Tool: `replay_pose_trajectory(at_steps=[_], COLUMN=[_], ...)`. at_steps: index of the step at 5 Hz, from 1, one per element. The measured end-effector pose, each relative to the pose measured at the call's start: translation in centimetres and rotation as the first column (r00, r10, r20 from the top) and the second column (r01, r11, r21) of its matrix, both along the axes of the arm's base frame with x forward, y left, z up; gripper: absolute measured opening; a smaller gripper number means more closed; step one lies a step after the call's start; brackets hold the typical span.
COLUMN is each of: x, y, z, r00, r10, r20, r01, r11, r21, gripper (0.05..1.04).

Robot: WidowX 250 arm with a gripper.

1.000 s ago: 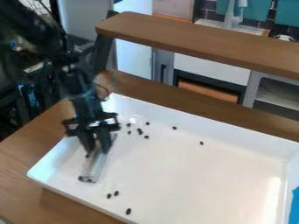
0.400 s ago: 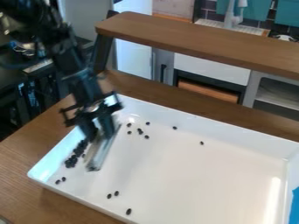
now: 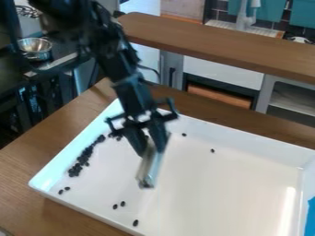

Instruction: Sweep into pile

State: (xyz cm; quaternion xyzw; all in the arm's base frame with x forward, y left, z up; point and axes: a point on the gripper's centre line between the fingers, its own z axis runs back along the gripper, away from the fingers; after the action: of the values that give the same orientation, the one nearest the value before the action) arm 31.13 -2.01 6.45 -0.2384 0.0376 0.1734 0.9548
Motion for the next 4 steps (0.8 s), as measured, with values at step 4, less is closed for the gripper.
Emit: replay_pose_trajectory(at_steps=[4], x=[-0.9], y=[-4.0], z=[-5.9], r00=[0.994], r10=[-0.056], r20=[0.099], r01=[0.036], r11=[0.98], r21=[0.196], gripper=[0.365])
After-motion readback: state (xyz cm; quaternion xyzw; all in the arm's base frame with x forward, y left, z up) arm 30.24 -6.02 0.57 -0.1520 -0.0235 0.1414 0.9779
